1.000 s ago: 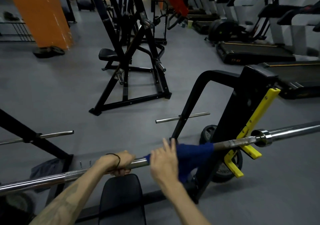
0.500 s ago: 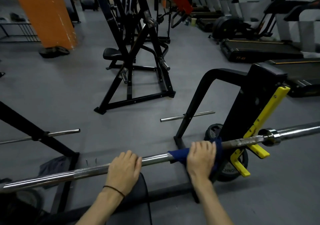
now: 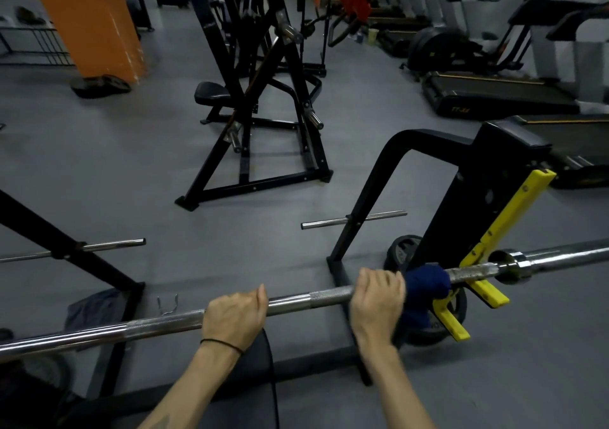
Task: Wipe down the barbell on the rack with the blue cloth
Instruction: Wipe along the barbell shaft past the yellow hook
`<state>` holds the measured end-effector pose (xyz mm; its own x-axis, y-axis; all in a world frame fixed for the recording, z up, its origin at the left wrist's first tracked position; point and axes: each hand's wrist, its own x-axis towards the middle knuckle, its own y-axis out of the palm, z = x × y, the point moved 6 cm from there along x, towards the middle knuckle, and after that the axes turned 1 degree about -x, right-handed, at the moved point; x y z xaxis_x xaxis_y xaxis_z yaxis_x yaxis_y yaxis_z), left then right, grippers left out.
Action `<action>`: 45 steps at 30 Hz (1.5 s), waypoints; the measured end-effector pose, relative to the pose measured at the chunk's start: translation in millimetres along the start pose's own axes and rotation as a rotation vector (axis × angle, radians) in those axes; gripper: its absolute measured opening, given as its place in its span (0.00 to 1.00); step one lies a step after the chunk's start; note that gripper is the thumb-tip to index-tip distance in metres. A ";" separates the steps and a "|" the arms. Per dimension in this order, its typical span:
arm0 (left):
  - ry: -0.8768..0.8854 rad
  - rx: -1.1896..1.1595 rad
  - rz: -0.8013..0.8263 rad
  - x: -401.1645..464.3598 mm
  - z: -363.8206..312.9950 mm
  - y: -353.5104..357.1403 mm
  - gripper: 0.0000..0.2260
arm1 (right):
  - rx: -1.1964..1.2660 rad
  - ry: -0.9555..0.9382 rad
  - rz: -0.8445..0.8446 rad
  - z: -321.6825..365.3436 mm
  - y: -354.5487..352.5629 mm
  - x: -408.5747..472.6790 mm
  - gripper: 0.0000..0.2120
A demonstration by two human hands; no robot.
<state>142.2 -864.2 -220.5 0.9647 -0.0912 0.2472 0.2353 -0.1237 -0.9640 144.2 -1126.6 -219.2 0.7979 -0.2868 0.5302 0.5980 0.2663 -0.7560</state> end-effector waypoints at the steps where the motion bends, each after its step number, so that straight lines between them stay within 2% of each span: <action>1: -0.009 -0.013 0.023 0.6 0.3 0.2 0.24 | 0.049 -0.030 -0.008 29.7 6.0 -11.9 0.15; 4: 0.081 0.042 0.043 -0.4 -1.7 7.2 0.32 | 0.170 -0.262 0.176 107.2 21.7 -58.8 0.20; 7: 0.158 0.087 -0.004 -2.1 -2.1 8.2 0.39 | 0.147 -0.475 0.257 83.1 17.5 -54.1 0.23; 9: 0.191 0.102 -0.004 -3.6 -3.4 10.7 0.40 | 0.089 -0.437 0.264 26.2 10.0 -26.9 0.24; 12: 0.190 0.102 0.013 -3.7 -0.9 15.1 0.41 | -0.055 -0.270 0.164 -50.1 -10.3 21.2 0.23; 15: 0.192 0.112 0.031 -0.2 -0.3 17.2 0.40 | -0.200 -0.117 0.094 -52.9 -13.2 29.2 0.19; 17: 0.121 0.098 0.143 4.8 -4.0 4.9 0.32 | -0.136 -0.061 0.069 -16.4 -3.5 10.6 0.18; 19: 0.016 0.127 0.254 17.4 -1.5 4.3 0.25 | 0.068 -0.142 0.124 44.4 12.3 -23.2 0.16; 21: -0.017 0.122 0.486 25.7 3.7 9.3 0.19 | 0.233 -0.224 0.213 93.8 20.4 -52.7 0.16; 22: 0.029 0.118 0.588 27.5 2.0 11.0 0.15 | 0.244 -0.295 0.240 104.9 20.9 -60.0 0.17; 24: 0.127 0.147 0.751 27.6 -4.0 11.7 0.10 | 0.233 -0.467 0.261 91.0 14.6 -48.7 0.17; 25: 0.148 0.149 0.783 29.1 -6.0 10.0 0.09 | 0.215 -0.505 0.246 66.3 10.1 -36.1 0.16; 27: 0.102 0.095 0.807 29.4 -5.9 4.3 0.03 | 0.108 -0.438 0.171 -1.1 -3.6 -2.2 0.16; 28: 0.068 0.052 0.813 28.8 -5.2 3.9 0.04 | 0.029 -0.391 0.147 -36.3 -11.2 16.6 0.18; 30: -0.087 -0.127 0.848 28.9 -0.1 4.8 0.15 | -0.067 -0.233 0.131 -82.8 -22.2 40.2 0.19; 32: -0.256 -0.306 0.913 26.0 3.8 9.8 0.23 | -0.079 -0.010 0.064 -80.9 -20.2 37.3 0.16; 33: -0.301 -0.349 0.951 24.1 4.3 12.3 0.23 | -0.042 0.034 0.038 -58.0 -15.2 27.4 0.14; 35: -0.383 -0.416 1.041 21.4 5.2 15.0 0.21 | 0.114 -0.068 0.078 10.2 -0.1 -5.1 0.12; 37: -0.421 -0.469 1.088 21.3 4.7 15.4 0.21 | 0.185 -0.228 0.167 47.7 11.6 -38.3 0.15; 39: -0.392 -0.468 1.054 22.4 4.4 15.6 0.25 | 0.152 -0.388 0.222 32.9 8.3 -28.9 0.20; 40: -0.344 -0.403 0.971 23.9 6.2 15.6 0.27 | 0.126 -0.421 0.228 12.3 4.5 -16.3 0.21; 41: -0.265 -0.284 0.802 28.1 8.1 12.2 0.29 | 0.085 -0.400 0.209 -13.2 -0.5 -0.5 0.21; 43: -0.031 -0.024 0.303 32.9 1.0 -2.5 0.28 | 0.003 -0.254 0.131 -57.8 -18.4 30.6 0.19; 45: 0.099 -0.066 -0.026 24.9 -24.6 -13.2 0.21 | -0.027 -0.014 0.032 -57.9 -21.7 32.4 0.16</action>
<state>160.2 -889.2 -199.3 0.9411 -0.1840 0.2837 0.2488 -0.1915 -0.9494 152.6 -1194.9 -207.8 0.8178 -0.2653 0.5106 0.5698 0.2498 -0.7829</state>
